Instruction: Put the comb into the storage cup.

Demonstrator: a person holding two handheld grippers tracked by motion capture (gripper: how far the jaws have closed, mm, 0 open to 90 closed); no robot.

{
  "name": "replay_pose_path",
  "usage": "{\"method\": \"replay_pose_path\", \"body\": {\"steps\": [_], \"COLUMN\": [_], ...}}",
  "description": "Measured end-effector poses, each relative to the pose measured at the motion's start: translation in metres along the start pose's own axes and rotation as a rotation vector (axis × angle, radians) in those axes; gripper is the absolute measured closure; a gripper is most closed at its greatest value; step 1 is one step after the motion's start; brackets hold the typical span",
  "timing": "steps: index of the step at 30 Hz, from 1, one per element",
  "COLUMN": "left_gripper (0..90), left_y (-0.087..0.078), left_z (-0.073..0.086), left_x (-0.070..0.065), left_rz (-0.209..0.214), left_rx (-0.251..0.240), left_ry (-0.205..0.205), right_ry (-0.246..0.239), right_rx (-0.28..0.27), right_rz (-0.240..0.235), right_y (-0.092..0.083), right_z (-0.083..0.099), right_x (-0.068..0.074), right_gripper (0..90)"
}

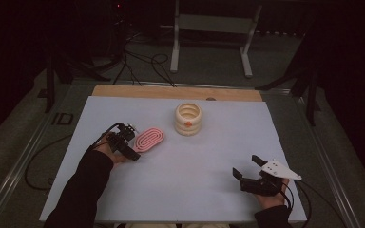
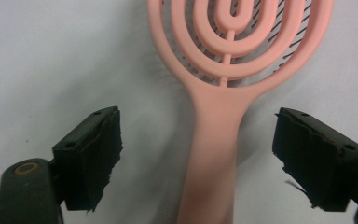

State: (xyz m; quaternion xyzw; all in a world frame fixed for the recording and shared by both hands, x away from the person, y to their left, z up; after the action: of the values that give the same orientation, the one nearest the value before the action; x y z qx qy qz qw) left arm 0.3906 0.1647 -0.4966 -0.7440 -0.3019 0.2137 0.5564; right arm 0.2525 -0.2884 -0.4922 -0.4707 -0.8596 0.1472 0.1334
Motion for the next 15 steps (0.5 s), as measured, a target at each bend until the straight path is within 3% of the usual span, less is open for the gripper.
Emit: {"method": "replay_pose_path", "body": {"steps": [5,7,9,15], "left_gripper": [27.0,27.0,34.8,46.9], "left_y": [0.0003,-0.0001,-0.0006,-0.0004], "left_z": [-0.0011,-0.0016,-0.0022,-0.0051], "left_x": [-0.0005,-0.0004,-0.0003,-0.0012], "left_rz": [0.004,0.004,0.013,0.043], "left_rx": [0.006,0.015,0.015,0.036], "left_ry": [0.009,0.013,0.013,0.03], "right_ry": [0.0,0.0,-0.001,-0.001], "right_rx": [0.003,0.003,0.002,0.002], "right_rz": [0.003,0.003,0.002,0.002], "right_y": [0.0004,0.0004,0.0005,0.0006], "right_z": [0.0001,0.0001,0.0002,0.0003], "right_x": [0.0002,0.0002,0.0,0.0001], "right_gripper": [8.0,8.0,7.9,7.9]}}
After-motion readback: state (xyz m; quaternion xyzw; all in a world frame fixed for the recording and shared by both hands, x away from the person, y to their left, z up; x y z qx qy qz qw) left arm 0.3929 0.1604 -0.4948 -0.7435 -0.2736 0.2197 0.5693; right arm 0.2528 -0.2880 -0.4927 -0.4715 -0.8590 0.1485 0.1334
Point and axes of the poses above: each handheld gripper's, and its own axes: y roughly forward along the jaws, z roughly out of its underside, x roughly to its left, the point moved 1 cm from there along y, roughly forward along the jaws, and after that the axes turned 3 degrees about y, right-handed, at the moved point
